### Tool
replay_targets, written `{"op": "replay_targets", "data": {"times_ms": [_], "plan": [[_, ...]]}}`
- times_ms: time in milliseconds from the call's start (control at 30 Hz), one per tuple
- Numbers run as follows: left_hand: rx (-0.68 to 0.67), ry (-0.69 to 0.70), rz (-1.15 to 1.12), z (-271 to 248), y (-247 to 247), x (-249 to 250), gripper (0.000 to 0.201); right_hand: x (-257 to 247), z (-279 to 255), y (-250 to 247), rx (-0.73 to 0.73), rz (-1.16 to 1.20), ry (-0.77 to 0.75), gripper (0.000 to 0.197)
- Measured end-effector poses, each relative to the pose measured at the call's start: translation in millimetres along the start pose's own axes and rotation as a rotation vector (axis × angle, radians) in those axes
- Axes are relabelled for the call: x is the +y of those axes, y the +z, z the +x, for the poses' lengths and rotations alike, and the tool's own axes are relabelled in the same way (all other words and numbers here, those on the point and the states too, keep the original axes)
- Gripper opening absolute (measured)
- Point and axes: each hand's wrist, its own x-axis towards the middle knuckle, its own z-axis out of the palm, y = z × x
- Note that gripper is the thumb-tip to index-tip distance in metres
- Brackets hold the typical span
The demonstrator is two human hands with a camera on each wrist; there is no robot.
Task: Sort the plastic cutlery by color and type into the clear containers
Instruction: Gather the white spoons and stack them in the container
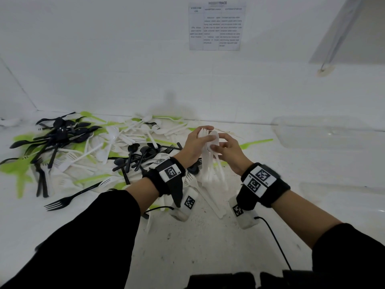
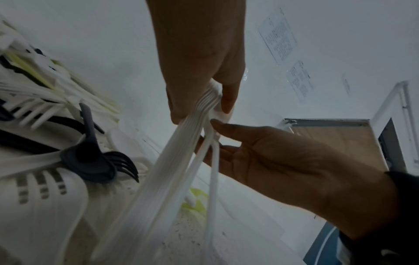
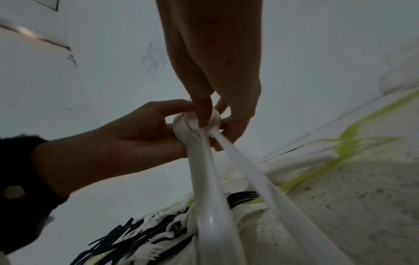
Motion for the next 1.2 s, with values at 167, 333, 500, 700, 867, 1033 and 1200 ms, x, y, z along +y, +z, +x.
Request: {"op": "replay_targets", "data": {"times_ms": [167, 333, 500, 700, 867, 1033, 1200], "plan": [[0.012, 0.032, -0.028, 1, 2, -4, 0.019, -2, 1, 2, 0.145, 0.095, -0.008, 0.018], [-0.052, 0.085, -0.064, 1, -1, -3, 0.016, -1, 2, 1, 0.188, 0.038, -0.029, 0.014], [-0.049, 0.091, -0.196, 3, -6, 6, 0.016, 0, -2, 4, 0.066, -0.056, 0.131, 0.038], [0.029, 0.050, -0.366, 8, -14, 15, 0.012, 4, -14, 2, -0.250, -0.220, 0.095, 0.041], [-0.038, -0.094, -0.256, 1, -17, 19, 0.014, -4, -21, 2, -0.246, -0.155, 0.161, 0.026], [-0.139, -0.144, 0.013, -3, -36, 21, 0.023, 0, -25, -12, -0.157, -0.093, 0.211, 0.017], [-0.259, -0.152, 0.080, -11, -45, 13, 0.028, 1, -34, -15, -0.072, -0.140, 0.232, 0.019]]}}
